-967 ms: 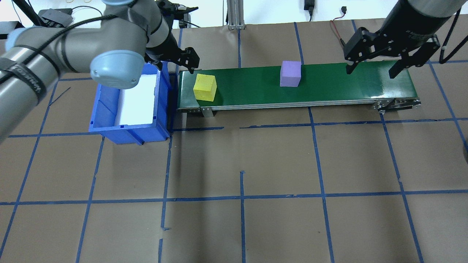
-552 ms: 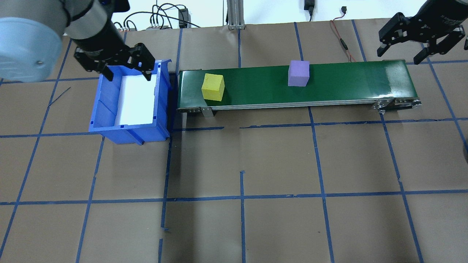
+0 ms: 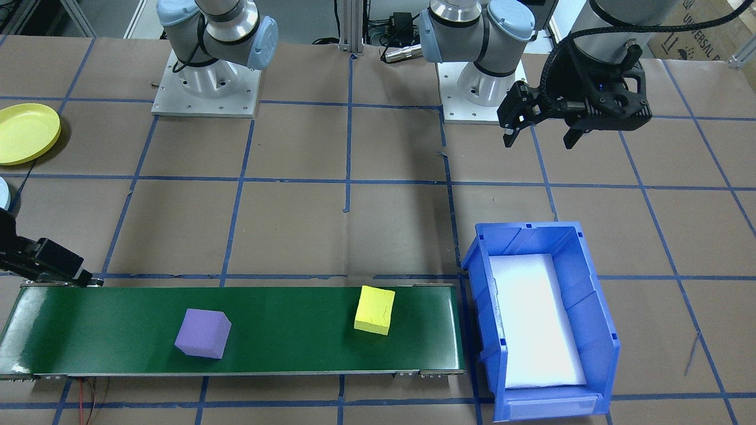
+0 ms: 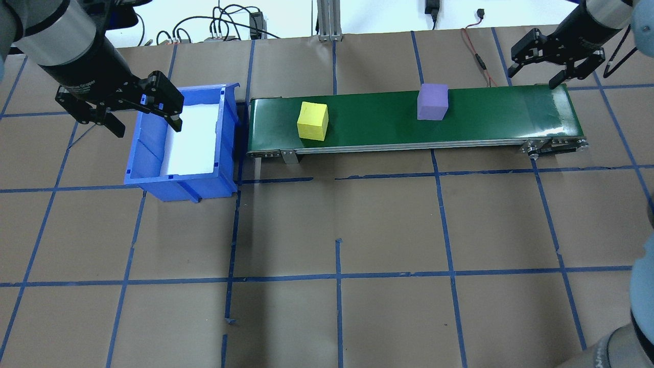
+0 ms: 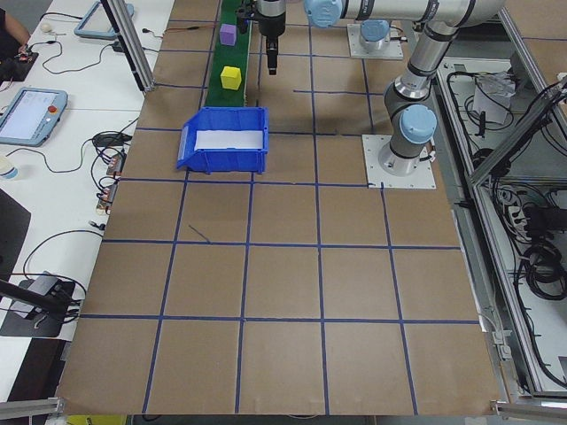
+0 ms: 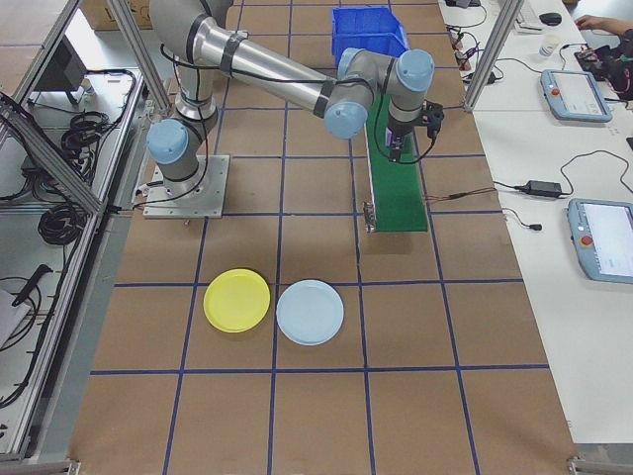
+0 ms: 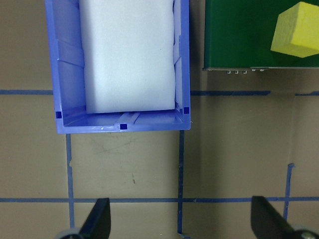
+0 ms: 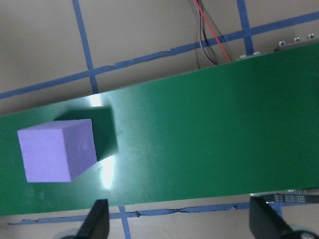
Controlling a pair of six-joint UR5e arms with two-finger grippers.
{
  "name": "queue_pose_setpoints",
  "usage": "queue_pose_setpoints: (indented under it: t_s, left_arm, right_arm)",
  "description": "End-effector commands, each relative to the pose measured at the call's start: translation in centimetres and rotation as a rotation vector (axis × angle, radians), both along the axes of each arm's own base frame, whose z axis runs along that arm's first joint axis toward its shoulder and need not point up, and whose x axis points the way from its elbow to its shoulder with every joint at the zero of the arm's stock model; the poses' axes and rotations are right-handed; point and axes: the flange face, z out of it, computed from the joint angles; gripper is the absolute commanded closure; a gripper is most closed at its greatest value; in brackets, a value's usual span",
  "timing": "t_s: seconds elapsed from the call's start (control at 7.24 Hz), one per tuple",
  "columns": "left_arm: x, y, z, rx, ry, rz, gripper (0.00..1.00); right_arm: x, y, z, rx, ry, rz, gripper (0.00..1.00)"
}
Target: Move block left to right into plate
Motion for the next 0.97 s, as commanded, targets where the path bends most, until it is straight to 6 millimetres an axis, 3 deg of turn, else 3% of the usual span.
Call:
queue_pose_setpoints:
  t_s: [0.0,0.14,0.41,0.55,0.83]
  left_arm:
    - [0.1,0.0,-0.3,0.007,0.016,0.005,0.0]
    - [0.1,0.1,-0.3,0.007,0.016,0.005,0.0]
    - [0.3,0.1,-0.4,0.008,0.018,0.008,0.0]
    - [0.3,0.1,-0.4,0.01,0.018,0.008,0.0]
    - [0.3,0.1,-0.5,0.011,0.017,0.008,0.0]
  right_arm:
    - [0.9,-1.3,-2.8,0.004,-0.06,-0.053,0.0]
    - [2.5,-2.1,-4.4,0.022,-0.066,-0.073,0.0]
    - [5.1,-3.2,-5.6,0.0,-0.062,-0.065,0.0]
    - [5.5,-3.9,-7.0,-0.019,-0.057,-0.045,0.0]
    - [5.4,-4.3,-7.5,-0.042,-0.05,-0.013,0.0]
